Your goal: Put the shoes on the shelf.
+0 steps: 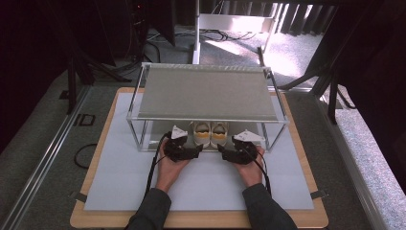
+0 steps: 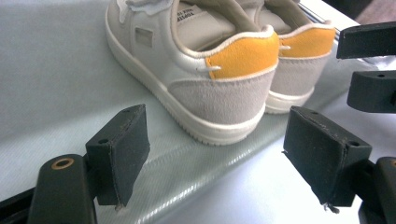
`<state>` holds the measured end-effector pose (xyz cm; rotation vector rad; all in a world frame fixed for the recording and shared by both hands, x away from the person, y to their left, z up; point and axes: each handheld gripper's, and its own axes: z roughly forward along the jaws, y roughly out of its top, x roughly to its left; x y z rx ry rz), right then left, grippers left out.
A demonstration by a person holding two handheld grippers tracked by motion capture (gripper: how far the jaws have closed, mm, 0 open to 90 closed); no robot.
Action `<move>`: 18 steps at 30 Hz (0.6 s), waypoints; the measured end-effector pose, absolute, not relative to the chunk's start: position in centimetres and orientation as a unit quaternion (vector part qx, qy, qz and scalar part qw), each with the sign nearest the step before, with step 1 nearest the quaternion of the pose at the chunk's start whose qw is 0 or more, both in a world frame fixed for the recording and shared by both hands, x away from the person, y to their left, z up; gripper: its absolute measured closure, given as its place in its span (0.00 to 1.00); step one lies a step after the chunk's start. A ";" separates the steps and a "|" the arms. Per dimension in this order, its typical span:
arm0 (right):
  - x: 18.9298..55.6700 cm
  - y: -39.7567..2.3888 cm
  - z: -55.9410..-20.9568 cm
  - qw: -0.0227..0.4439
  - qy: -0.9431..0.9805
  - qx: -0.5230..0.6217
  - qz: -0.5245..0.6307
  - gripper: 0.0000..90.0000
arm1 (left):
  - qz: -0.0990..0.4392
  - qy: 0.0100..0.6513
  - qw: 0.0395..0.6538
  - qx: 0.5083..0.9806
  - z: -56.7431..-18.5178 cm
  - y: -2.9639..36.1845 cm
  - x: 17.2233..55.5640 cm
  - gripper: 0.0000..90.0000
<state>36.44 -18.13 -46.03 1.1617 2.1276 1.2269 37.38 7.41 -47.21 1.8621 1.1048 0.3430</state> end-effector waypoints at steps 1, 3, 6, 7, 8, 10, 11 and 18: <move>36.2 -18.3 -46.0 0.210 0.769 0.416 0.439 0.33 | 0.143 0.447 0.454 0.757 -47.1 7.8 37.1 0.24; 35.7 -18.7 -46.1 0.213 0.771 0.412 0.436 0.33 | 0.142 0.447 0.457 0.756 -46.9 8.2 36.9 0.25; 35.1 -19.4 -46.1 0.213 0.772 0.413 0.433 0.33 | 0.146 0.446 0.455 0.757 -46.7 8.7 36.3 0.25; 35.0 -19.6 -46.1 0.212 0.772 0.414 0.432 0.33 | 0.145 0.445 0.456 0.757 -46.6 8.8 36.0 0.26; 34.9 -19.8 -46.1 0.214 0.772 0.414 0.431 0.33 | 0.145 0.443 0.456 0.758 -46.6 8.9 35.7 0.26; 34.7 -20.3 -46.1 0.214 0.772 0.417 0.430 0.33 | 0.148 0.439 0.453 0.762 -46.6 9.2 35.2 0.26; 34.5 -20.5 -46.1 0.214 0.771 0.419 0.429 0.33 | 0.148 0.437 0.454 0.762 -46.6 9.3 34.9 0.26; 33.7 -21.8 -46.4 0.218 0.770 0.423 0.424 0.33 | 0.151 0.430 0.449 0.769 -47.1 10.1 33.0 0.26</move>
